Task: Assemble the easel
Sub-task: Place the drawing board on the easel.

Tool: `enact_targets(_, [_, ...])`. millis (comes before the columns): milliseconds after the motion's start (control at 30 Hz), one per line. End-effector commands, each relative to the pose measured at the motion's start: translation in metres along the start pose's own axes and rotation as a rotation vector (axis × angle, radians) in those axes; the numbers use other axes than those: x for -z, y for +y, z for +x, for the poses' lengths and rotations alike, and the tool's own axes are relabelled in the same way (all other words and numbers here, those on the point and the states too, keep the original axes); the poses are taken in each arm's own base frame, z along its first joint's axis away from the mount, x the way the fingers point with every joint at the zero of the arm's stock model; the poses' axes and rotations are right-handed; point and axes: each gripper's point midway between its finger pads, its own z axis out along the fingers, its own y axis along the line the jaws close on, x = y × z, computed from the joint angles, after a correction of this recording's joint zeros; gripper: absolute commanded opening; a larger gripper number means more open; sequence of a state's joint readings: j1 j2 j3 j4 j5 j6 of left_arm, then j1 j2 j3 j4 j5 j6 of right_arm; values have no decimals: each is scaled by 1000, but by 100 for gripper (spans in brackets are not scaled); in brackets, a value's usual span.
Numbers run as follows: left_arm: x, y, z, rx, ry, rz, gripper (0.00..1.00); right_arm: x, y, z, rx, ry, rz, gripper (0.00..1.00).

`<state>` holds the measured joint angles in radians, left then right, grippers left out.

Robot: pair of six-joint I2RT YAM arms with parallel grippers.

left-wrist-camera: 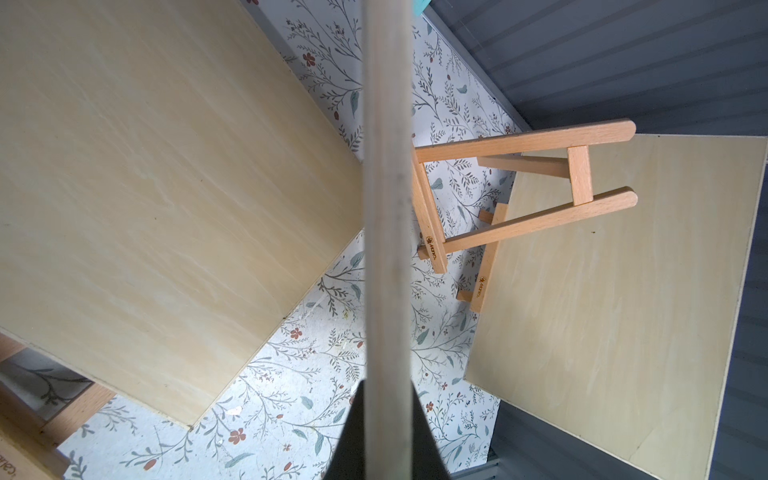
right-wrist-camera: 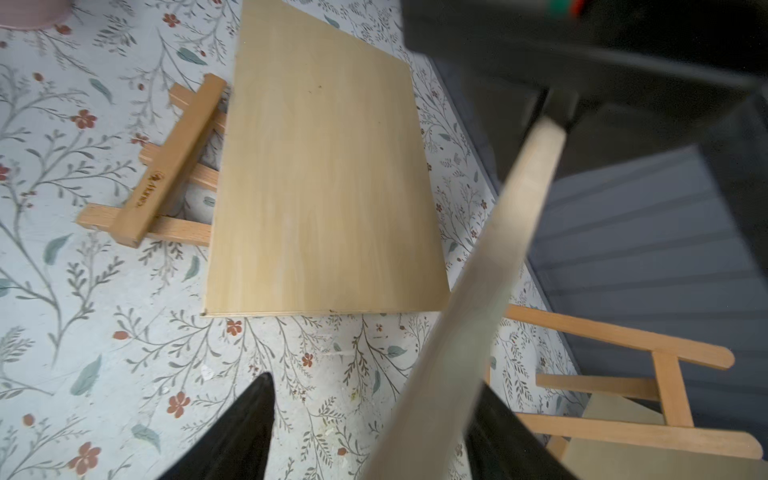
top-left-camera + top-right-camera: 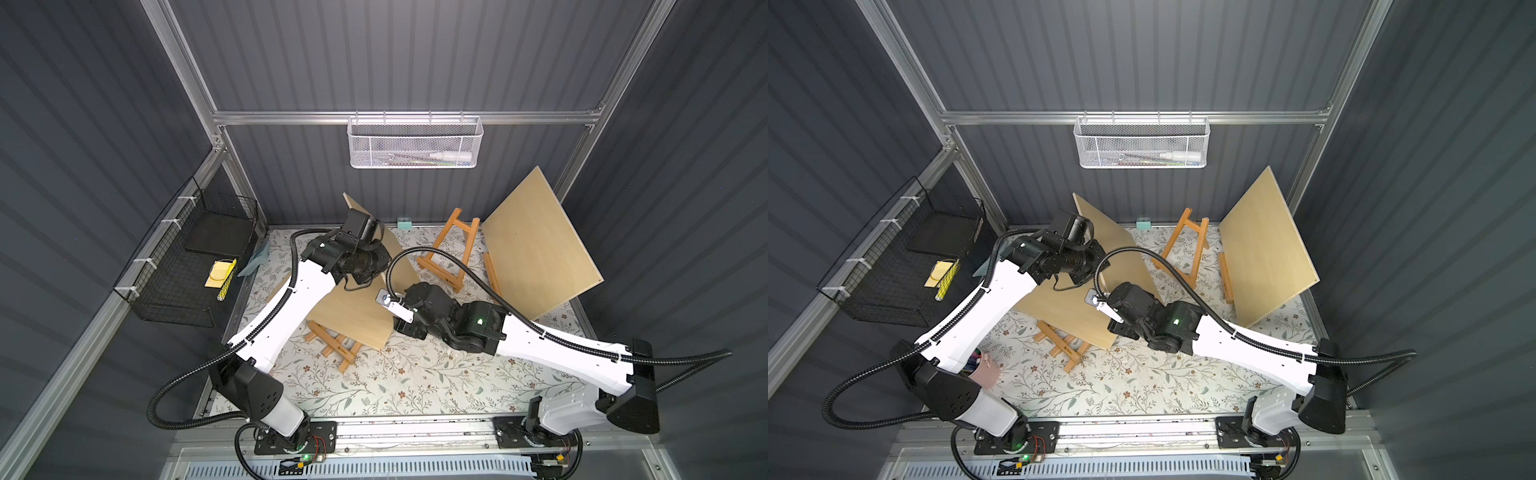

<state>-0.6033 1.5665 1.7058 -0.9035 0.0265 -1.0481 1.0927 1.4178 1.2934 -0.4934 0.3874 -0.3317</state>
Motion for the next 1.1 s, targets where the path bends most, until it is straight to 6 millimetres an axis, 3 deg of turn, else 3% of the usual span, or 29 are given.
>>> enact_targets(0, [39, -56, -24, -19, -102, 215, 0, 0, -18, 1, -90, -34, 27, 68])
enact_targets(233, [29, -64, -21, 3, -70, 252, 0, 0, -30, 3, -170, -74, 13, 47])
enact_targets(333, [23, -72, -21, 14, -59, 286, 0, 2, -33, 4, -191, -80, 5, 29])
enact_targets(400, [19, -77, -22, 20, -58, 315, 24, 5, -40, 5, -213, -86, 11, 12])
enact_targets(467, [17, -83, -23, 16, -60, 341, 31, 9, -50, 7, -235, -94, 19, 0])
enact_targets(567, [15, -86, -27, -4, -77, 346, 57, 17, -70, 12, -279, -109, 25, 0])
enact_targets(667, [15, -85, -32, -28, -102, 329, 69, 24, -88, 14, -309, -132, 20, 0])
enact_targets(867, [17, -72, -41, -54, -145, 282, 73, 30, -123, 9, -287, -176, 31, 0])
enact_targets(1067, [22, -42, -56, -33, -193, 220, 74, 37, -154, -4, -300, -242, -42, 0])
